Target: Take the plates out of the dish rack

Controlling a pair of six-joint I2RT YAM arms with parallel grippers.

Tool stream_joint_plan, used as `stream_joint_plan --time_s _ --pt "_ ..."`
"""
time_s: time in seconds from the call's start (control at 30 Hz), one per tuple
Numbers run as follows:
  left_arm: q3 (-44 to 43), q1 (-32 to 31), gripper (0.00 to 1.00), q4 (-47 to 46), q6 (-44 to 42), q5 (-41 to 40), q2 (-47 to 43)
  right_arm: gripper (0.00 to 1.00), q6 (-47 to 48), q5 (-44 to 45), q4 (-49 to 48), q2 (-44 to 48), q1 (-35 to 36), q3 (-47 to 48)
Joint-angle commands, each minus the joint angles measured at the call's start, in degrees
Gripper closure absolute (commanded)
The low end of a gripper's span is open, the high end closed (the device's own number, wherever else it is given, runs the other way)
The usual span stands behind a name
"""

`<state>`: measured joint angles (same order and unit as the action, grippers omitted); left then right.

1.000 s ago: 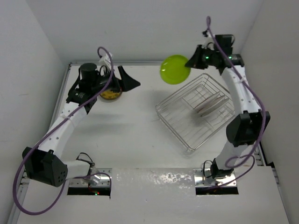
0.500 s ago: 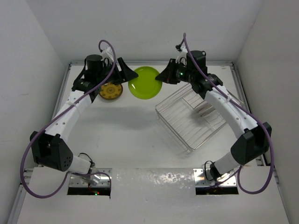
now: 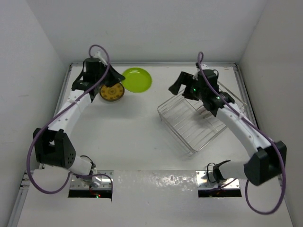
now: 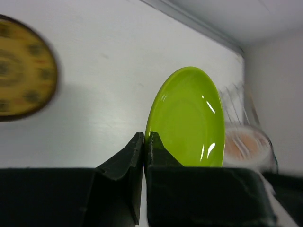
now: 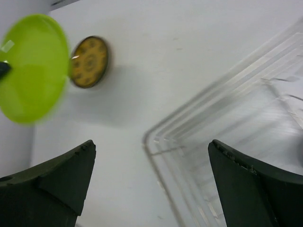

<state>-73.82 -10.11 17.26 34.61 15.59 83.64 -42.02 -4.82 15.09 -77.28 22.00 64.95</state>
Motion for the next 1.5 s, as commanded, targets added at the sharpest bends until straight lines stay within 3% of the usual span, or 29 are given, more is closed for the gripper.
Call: stream_joint_plan --time_s 0.0,0.13,0.27,0.57,0.6,0.67,0.7,0.73,0.77,1.03,1.2,1.3,1.47 --pt "-0.53 9.02 1.0 0.93 6.33 -17.76 2.14 0.01 5.08 12.72 4.14 11.07 -0.55 -4.03" --pt "-3.16 13.44 1.0 0.59 7.49 -22.53 8.8 0.01 10.11 14.84 9.5 18.11 -0.55 -4.83" --pt "-7.46 15.73 1.0 0.93 7.4 -22.01 15.4 0.01 14.14 14.32 11.71 23.73 -0.55 -4.83" --pt "-10.47 16.79 1.0 2.34 5.02 -17.89 24.9 0.01 18.11 8.51 13.91 24.72 -0.73 -4.48" --pt "-10.03 16.7 0.97 2.34 5.2 -17.18 25.17 0.01 18.11 8.77 14.09 24.37 -0.64 -4.48" --pt "-9.41 16.61 0.83 2.95 4.94 -15.95 25.26 0.01 17.85 10.35 14.7 23.49 -0.64 -3.87" --pt "-9.32 16.35 0.52 3.13 4.59 -15.95 25.0 0.01 17.85 11.05 15.57 22.53 -0.64 -3.6" --pt "-9.84 15.83 0.36 5.31 4.24 -15.6 24.91 0.01 17.68 12.89 16.19 21.91 -0.64 -2.73" --pt "-10.29 15.21 0.01 6.38 2.93 -14.38 24.56 0.01 17.67 14.21 16.98 21.3 -0.64 -2.03" --pt "-9.86 4.95 0.0 14.81 -5.84 -23.4 11.48 0.01 15.92 34.42 24.63 16.2 -1.69 2.2" --pt "-8.54 -5.5 0.0 21.66 -14.12 -26.92 0.05 0.04 14.6 32.51 25.34 14.88 -11.33 0.36" --pt "-2.22 -10.96 0.0 22.47 -16.94 -28.6 -6.45 0.15 13.55 34.0 24.63 14.09 -15.83 -0.96" --pt "13.57 -12.92 0.0 19.67 -18.61 -30.8 -17.26 0.33 9.6 28.03 21.03 12.42 -24.17 -3.68"
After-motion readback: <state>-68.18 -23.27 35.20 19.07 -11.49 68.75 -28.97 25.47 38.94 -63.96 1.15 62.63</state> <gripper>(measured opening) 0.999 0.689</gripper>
